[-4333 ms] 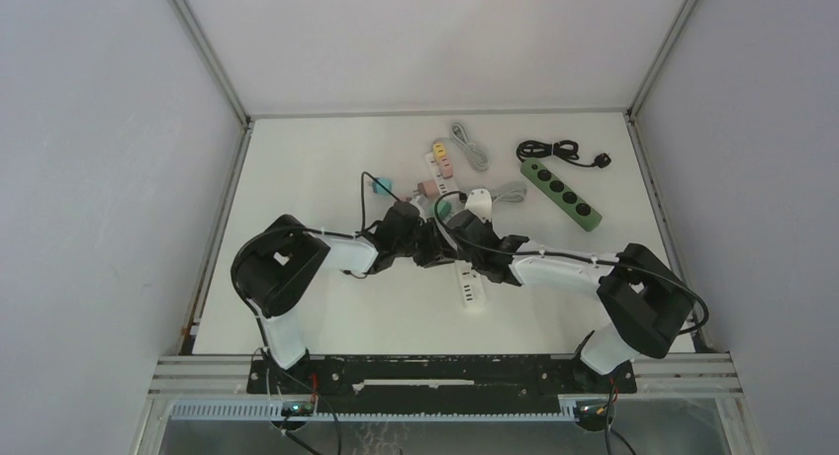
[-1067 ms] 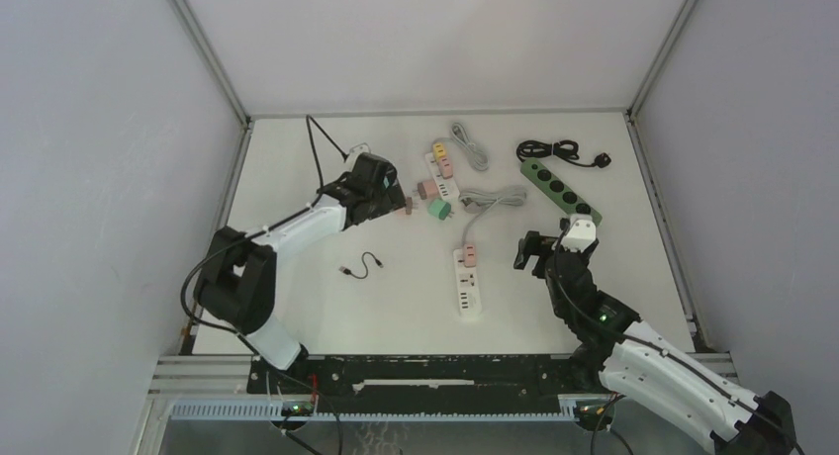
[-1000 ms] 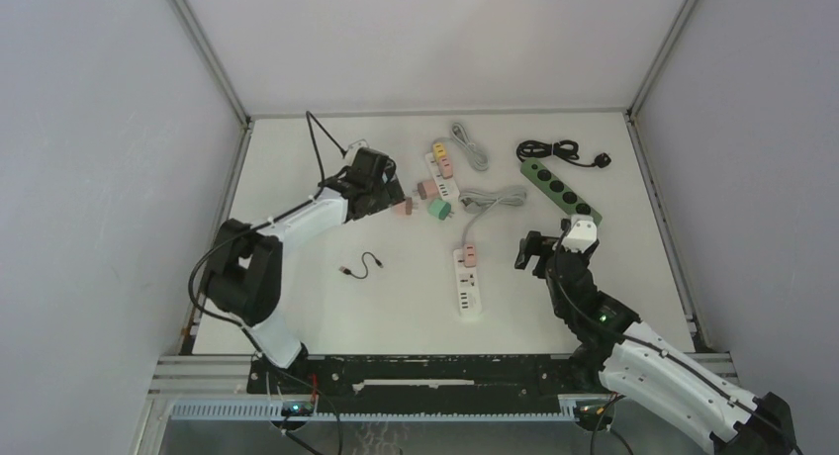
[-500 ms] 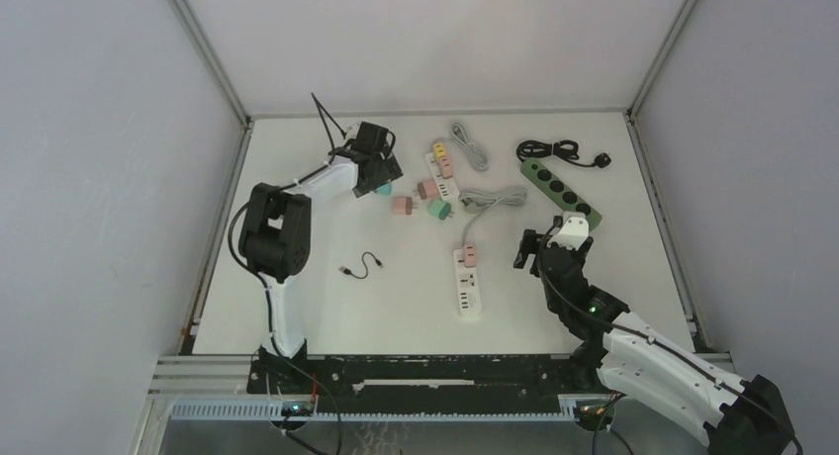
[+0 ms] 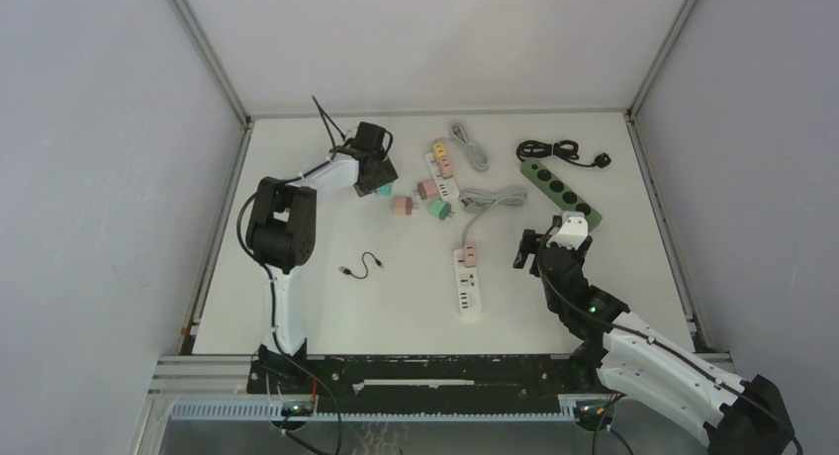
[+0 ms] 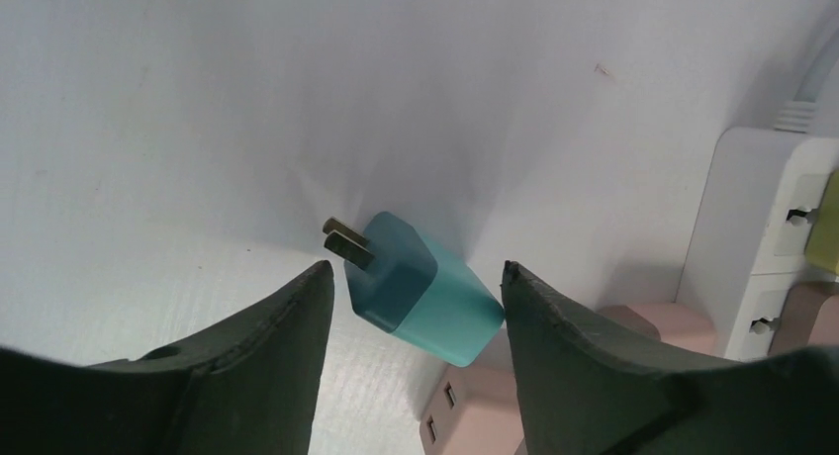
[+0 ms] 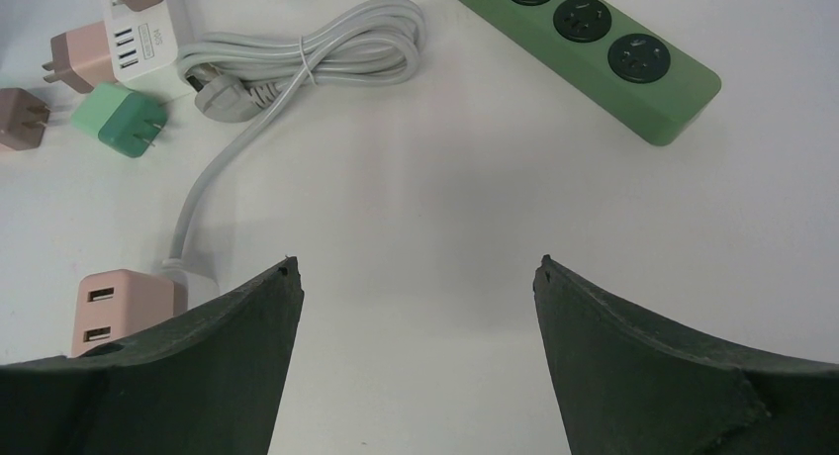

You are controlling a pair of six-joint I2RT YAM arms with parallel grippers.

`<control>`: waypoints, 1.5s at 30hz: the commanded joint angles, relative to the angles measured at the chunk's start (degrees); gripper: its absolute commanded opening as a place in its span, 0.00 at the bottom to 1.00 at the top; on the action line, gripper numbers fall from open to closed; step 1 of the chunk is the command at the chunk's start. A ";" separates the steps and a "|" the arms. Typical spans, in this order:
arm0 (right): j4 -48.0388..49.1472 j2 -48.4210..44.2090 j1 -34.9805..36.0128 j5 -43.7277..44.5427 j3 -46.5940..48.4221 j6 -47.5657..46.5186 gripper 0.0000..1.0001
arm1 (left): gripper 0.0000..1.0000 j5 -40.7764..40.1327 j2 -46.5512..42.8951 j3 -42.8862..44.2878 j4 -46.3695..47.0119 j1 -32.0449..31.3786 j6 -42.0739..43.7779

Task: Insert the plug
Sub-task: Pick up the plug from the center of the board.

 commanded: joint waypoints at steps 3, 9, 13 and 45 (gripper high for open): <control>2.54 -0.17 -0.20 -0.32 1.60 -1.19 0.92 | 0.58 0.95 -0.49 1.60 0.18 1.38 0.56; 2.74 -0.04 -0.19 -1.01 1.68 -1.47 0.91 | 0.47 1.21 -1.12 0.67 0.47 2.08 1.22; 2.94 -0.01 -0.19 -1.66 1.63 -1.76 0.91 | 0.40 2.56 -0.99 0.28 0.60 2.74 1.21; 3.03 0.18 -0.20 -2.52 1.66 -1.94 0.89 | 0.80 3.88 -13.94 -11.53 -2.94 2.99 6.15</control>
